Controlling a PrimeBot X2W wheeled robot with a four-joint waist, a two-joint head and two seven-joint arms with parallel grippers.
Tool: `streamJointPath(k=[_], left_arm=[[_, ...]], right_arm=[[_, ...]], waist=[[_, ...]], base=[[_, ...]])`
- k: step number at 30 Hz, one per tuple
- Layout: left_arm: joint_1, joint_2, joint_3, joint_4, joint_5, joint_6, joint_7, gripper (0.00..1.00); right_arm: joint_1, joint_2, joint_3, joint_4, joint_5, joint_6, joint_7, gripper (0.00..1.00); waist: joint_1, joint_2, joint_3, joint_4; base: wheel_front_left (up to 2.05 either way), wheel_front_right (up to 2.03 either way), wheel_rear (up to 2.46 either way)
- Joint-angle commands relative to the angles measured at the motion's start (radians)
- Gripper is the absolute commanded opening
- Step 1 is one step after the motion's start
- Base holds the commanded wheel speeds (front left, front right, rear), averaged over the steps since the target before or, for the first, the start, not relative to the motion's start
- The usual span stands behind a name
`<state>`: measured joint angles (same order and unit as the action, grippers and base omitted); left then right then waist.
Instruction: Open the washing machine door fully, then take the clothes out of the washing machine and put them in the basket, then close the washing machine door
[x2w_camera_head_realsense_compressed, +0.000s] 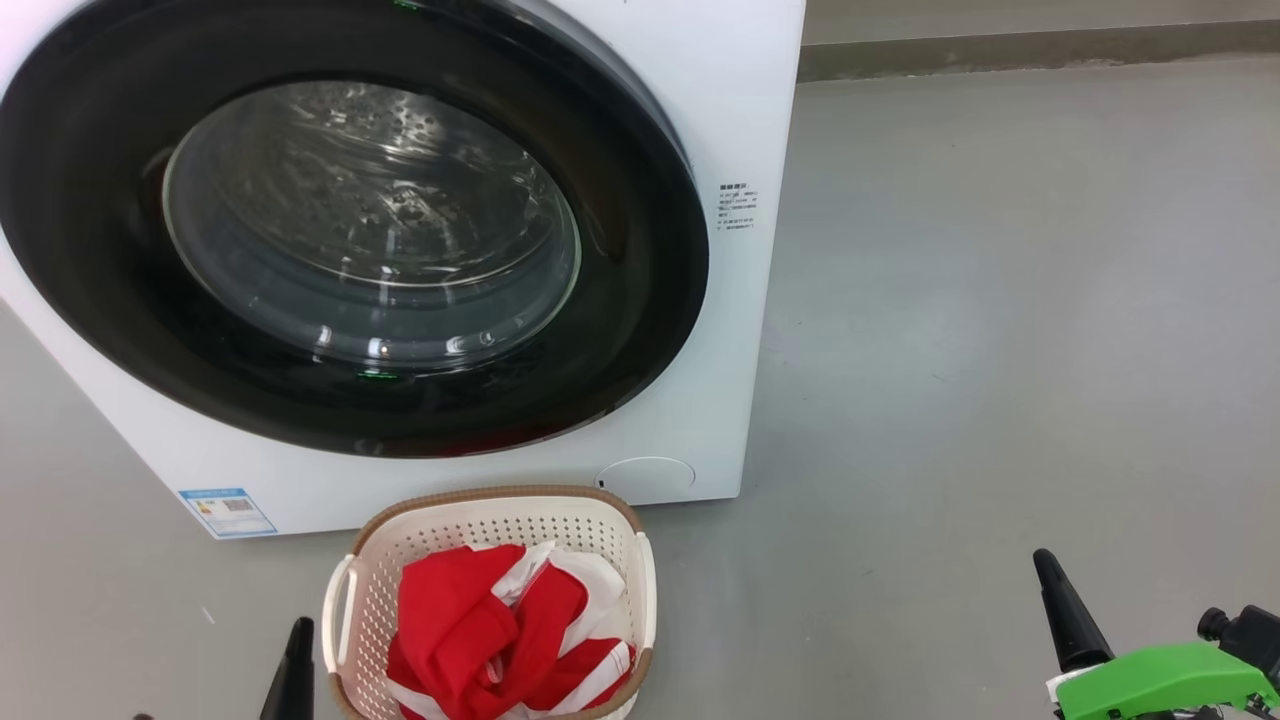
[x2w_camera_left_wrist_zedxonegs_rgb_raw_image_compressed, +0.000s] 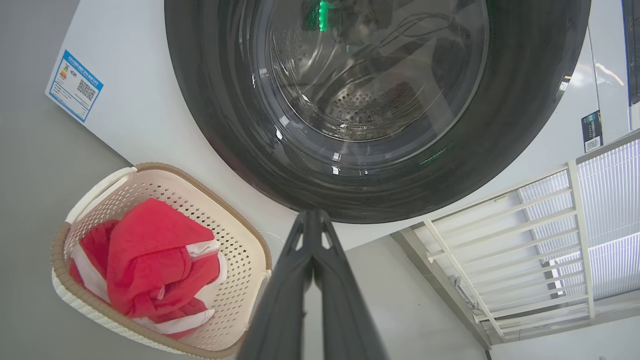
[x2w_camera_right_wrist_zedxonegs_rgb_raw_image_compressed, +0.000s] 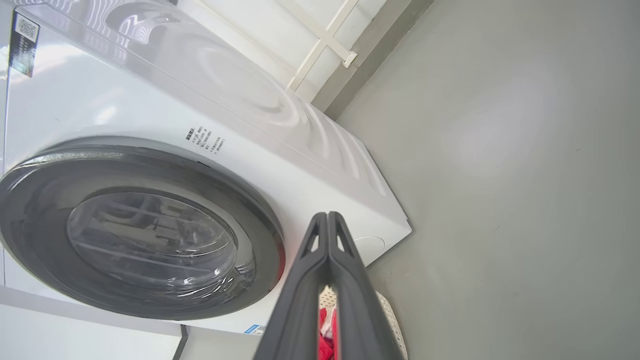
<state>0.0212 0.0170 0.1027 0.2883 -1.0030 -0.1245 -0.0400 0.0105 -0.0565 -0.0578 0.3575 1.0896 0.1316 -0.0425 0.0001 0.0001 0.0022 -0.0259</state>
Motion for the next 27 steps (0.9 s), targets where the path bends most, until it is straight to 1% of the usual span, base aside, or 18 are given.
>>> streamJointPath(k=[1,27], left_arm=[[-0.043,0.017,0.017,-0.03,-0.027,-0.004,0.007,0.0],[-0.087,0.026,0.014,-0.037,-0.323,-0.005,0.082,0.0]], right_arm=[[-0.057,-0.007,0.001,-0.032,0.031,0.0,0.005,0.0],[-0.088,-0.001,-0.028,-0.073,0.281,-0.001,0.081,0.0]], waist=[[-0.0001,-0.0001,0.0,0.001],[-0.0001,-0.0001,0.0,0.013]], base=[[0.0,0.0,0.0],[0.0,0.0,0.0]])
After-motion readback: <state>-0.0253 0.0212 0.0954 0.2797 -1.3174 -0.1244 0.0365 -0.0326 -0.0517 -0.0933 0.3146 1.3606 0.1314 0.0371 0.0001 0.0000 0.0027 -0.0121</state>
